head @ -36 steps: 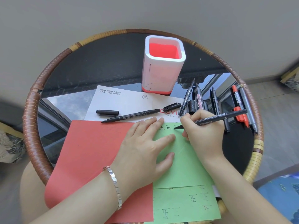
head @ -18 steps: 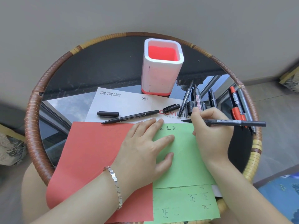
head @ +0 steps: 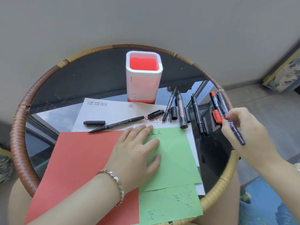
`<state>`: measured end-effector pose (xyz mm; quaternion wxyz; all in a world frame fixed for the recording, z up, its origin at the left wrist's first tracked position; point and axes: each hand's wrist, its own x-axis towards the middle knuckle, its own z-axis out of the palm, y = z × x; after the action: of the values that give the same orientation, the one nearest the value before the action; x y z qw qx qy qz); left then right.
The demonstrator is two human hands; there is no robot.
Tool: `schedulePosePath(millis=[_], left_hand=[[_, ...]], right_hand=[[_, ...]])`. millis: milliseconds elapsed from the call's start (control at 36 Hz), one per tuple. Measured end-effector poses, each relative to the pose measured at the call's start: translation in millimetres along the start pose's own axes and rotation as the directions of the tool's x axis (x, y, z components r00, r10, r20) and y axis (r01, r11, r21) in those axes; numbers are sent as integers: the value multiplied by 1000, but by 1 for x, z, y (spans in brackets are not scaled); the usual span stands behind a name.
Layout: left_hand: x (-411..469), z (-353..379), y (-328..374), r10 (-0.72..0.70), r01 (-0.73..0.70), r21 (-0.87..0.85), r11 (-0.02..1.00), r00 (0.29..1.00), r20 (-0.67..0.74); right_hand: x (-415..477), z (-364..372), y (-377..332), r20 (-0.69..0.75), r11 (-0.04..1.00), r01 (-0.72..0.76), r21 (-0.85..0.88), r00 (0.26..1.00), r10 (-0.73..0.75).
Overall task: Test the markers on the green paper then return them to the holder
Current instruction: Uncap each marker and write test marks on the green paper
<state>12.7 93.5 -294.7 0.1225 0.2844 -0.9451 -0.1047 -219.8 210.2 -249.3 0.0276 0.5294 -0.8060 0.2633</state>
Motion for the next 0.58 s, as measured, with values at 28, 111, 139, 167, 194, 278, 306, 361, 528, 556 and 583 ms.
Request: schedulePosePath(millis=[28, 111, 139, 167, 194, 278, 306, 361, 528, 556, 583], left_hand=[[0, 1, 0, 3, -3, -8, 1000, 1000, -9], [0, 3, -1, 12, -13, -33, 999, 999, -30], [-1, 3, -2, 11, -12, -39, 999, 1000, -28], [-1, 3, -2, 8, -9, -43, 999, 1000, -22], [-1, 2, -2, 4, -5, -46, 999, 1000, -13], [-2, 1, -1, 0, 0, -46, 999, 1000, 6], [-3, 1, -1, -1, 1, -47, 999, 1000, 8], [-2, 1, -2, -3, 3, -53, 999, 1000, 9], [-2, 3, -4, 4, -5, -81, 997, 1000, -11], [-2, 3, -4, 7, -8, -85, 996, 1000, -18], [-2, 3, -4, 9, -11, -89, 996, 1000, -24]], right_hand=[[3, -2, 5, 3, 995, 56, -76, 998, -56], [11, 1, 20, 82, 956, 179, -231, 983, -164], [14, 4, 24, 101, 943, 203, -266, 978, -182], [17, 8, 26, 112, 927, 225, -299, 973, -200], [19, 11, 27, 112, 911, 248, -330, 968, -223], [24, 23, 29, 105, 876, 286, -387, 958, -267], [25, 25, 29, 100, 873, 291, -391, 957, -274], [25, 29, 29, 90, 878, 293, -379, 956, -280], [30, 21, 30, 4, 945, 154, -290, 987, -159], [32, 18, 31, 0, 951, 126, -283, 991, -131], [35, 14, 32, 2, 955, 99, -278, 995, -103]])
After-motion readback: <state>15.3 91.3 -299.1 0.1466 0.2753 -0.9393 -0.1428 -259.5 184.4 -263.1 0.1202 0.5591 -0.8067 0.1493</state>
